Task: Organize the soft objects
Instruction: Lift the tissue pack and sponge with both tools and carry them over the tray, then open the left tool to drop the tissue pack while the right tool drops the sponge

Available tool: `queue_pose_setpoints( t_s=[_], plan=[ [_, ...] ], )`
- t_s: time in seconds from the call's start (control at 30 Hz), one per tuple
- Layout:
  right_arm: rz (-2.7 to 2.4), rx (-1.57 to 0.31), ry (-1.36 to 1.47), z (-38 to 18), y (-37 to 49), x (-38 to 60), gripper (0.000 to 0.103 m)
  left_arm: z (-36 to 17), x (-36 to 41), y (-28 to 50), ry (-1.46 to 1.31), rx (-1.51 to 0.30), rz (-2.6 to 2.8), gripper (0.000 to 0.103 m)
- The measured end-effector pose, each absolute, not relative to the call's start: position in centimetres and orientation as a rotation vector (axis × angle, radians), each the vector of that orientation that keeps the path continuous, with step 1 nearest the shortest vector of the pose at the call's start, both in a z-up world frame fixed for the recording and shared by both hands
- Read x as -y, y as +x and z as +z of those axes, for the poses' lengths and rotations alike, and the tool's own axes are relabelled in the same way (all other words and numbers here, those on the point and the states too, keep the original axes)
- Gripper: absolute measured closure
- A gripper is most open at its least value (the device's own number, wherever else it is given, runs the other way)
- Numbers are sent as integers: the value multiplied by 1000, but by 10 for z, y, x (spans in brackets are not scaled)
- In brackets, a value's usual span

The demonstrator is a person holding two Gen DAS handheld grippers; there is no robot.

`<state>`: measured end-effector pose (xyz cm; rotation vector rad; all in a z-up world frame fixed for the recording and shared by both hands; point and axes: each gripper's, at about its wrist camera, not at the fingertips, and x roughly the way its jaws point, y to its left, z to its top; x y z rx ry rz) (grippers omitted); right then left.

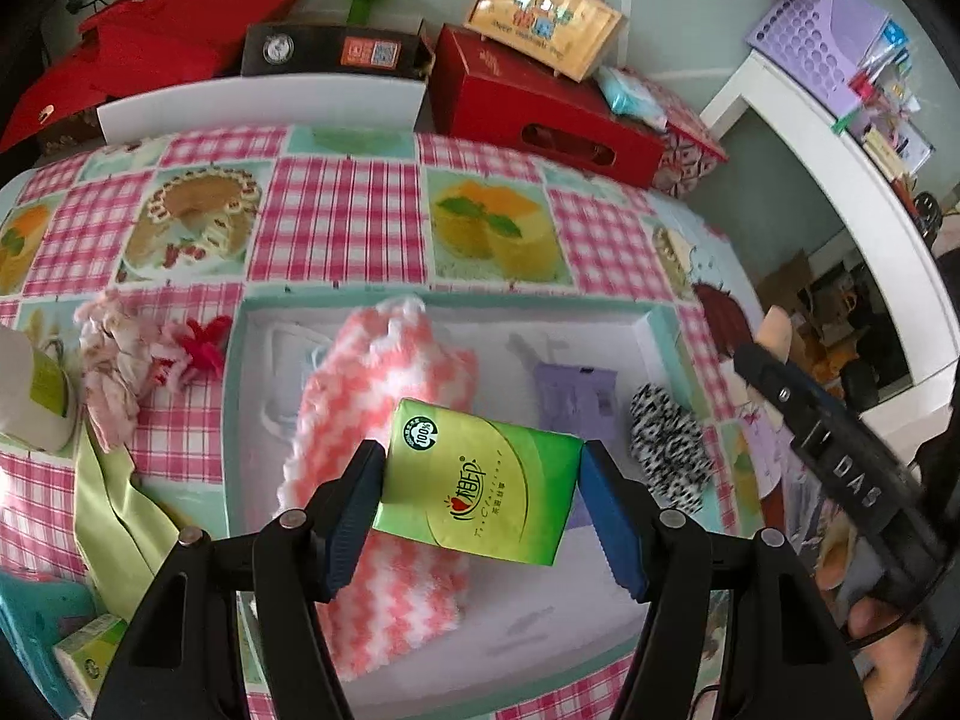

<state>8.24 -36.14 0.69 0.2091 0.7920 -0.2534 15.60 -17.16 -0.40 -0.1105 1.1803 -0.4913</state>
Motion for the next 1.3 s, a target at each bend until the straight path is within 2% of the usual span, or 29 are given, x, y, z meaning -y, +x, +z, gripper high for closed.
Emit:
queue_pose_setpoints(
  t_s=[0.9,1.0,1.07,1.3],
  plan=[
    [-136,-980,177,-37,114,319,51,-28,175,149,-51,-1244,-460,37],
    [-144,-978,181,-36,113,319,47,-27,174,149,-56,-1244,-456,36],
    [-158,-977,180,-36,113,320,31,-27,173,149,-56,-1245,-453,36],
    [-173,-958,169,-30,111,319,30,-20,172,148,-52,-1230,-451,36]
  ],
)
